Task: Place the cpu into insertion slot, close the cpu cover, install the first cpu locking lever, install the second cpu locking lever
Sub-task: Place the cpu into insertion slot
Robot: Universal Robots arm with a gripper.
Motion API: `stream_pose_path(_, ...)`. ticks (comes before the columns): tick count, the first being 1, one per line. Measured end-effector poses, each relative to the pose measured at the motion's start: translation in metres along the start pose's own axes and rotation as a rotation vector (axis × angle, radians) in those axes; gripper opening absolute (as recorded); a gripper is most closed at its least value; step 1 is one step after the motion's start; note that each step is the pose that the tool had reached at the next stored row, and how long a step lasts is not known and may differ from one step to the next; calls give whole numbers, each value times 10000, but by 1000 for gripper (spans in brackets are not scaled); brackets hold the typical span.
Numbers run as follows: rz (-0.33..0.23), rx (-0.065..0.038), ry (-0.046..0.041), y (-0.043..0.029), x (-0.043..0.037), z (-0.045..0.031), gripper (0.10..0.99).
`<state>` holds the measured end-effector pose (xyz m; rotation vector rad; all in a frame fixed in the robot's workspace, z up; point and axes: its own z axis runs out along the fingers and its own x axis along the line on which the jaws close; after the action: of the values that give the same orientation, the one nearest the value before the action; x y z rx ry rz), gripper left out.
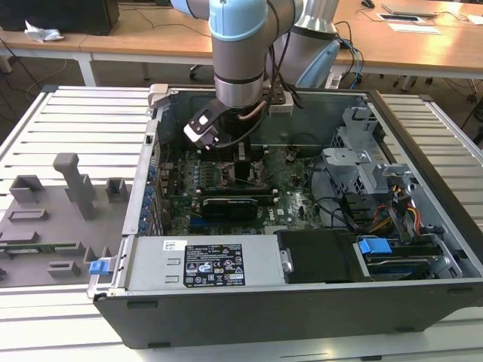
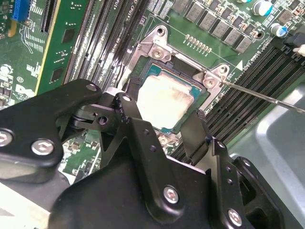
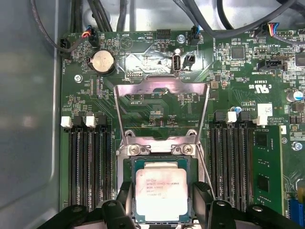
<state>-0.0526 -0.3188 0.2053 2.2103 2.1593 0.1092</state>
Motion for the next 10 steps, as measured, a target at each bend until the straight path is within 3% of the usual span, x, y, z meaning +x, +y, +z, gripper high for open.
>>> stream_pose_path(6, 0, 0, 1, 2, 0, -26, 608)
stream_pose_path(10, 0, 0, 1, 3, 1, -29, 294)
